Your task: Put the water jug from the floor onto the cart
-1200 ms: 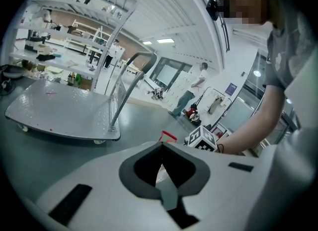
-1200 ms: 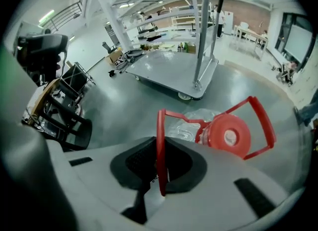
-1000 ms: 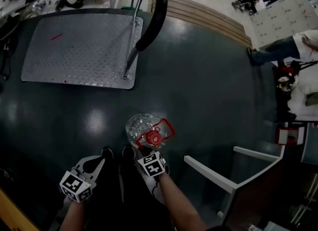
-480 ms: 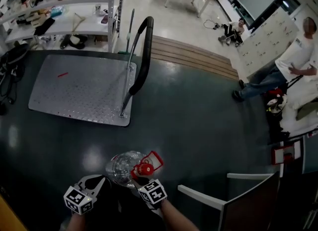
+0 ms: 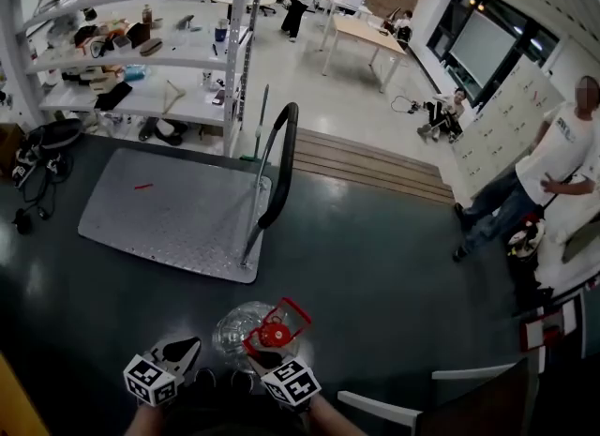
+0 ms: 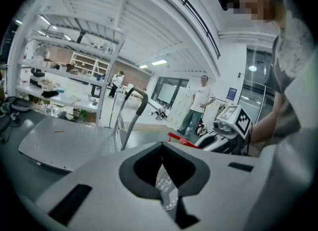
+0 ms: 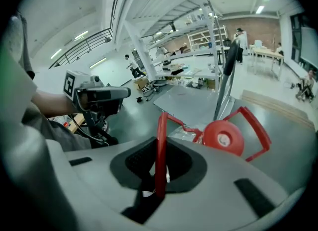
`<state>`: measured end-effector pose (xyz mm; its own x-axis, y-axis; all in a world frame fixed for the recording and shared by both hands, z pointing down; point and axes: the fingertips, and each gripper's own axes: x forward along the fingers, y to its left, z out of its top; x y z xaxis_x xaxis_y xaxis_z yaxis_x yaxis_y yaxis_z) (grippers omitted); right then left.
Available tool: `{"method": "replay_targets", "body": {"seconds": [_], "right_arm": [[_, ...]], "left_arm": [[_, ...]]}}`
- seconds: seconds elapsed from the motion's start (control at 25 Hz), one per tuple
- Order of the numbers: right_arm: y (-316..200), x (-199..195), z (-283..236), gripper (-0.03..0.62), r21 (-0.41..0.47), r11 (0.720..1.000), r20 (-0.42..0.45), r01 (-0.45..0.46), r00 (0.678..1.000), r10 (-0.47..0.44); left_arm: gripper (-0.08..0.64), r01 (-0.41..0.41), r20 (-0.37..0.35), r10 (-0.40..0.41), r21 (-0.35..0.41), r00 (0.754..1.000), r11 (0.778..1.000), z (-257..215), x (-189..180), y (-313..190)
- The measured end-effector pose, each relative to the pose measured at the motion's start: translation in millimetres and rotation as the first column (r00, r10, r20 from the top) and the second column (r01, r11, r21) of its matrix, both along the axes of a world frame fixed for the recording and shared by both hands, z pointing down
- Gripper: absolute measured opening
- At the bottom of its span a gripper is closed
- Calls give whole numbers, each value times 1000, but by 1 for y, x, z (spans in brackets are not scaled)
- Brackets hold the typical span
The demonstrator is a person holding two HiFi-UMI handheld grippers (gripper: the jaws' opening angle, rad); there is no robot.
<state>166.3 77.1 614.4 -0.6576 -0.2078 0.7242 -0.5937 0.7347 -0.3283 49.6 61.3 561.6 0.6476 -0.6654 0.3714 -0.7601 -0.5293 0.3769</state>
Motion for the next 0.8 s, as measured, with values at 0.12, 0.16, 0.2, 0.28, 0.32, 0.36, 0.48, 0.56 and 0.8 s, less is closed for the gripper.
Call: {"method": "replay_targets", "body": {"seconds": [0.12, 0.16, 0.2, 0.28, 0.32, 0.36, 0.48, 0.56, 0.8], "right_arm": [[-13, -2, -19, 29, 49, 999, 19, 7, 1000, -8], [-17, -4, -24, 29, 67, 998, 25, 5, 1000, -6], [-22, -6, -29, 29, 84, 996, 28, 0, 1000, -3], [-31, -11, -37, 29, 103, 995, 33, -15, 999, 11], [-36, -16, -40, 29, 103, 994, 38, -23, 999, 19], [-40, -24, -42, 29, 101, 994, 43, -29, 999, 25], [-55, -50, -44, 29, 99, 995, 50, -33, 998, 29], [-67, -64, -45, 31, 104, 994, 40, -31, 999, 27], [-106, -118, -46, 31, 100, 994, 2, -39, 999, 39]], "left_arm": [[8, 34, 7, -34, 35, 999, 999, -14, -11, -8], [8, 44, 13, -45, 46, 999, 998, -18, -15, -11], [8, 55, 16, -56, 55, 998, 997, -21, -20, -14], [8, 70, 14, -72, 68, 997, 995, -27, -28, -20], [8, 76, 12, -77, 75, 997, 994, -30, -33, -24], [8, 82, 11, -83, 80, 996, 993, -32, -40, -28], [8, 109, -3, -110, 85, 994, 990, -33, -66, -40], [8, 114, -15, -113, 83, 993, 990, -32, -82, -50], [8, 77, -8, -77, 79, 997, 994, -34, -142, -94]]}}
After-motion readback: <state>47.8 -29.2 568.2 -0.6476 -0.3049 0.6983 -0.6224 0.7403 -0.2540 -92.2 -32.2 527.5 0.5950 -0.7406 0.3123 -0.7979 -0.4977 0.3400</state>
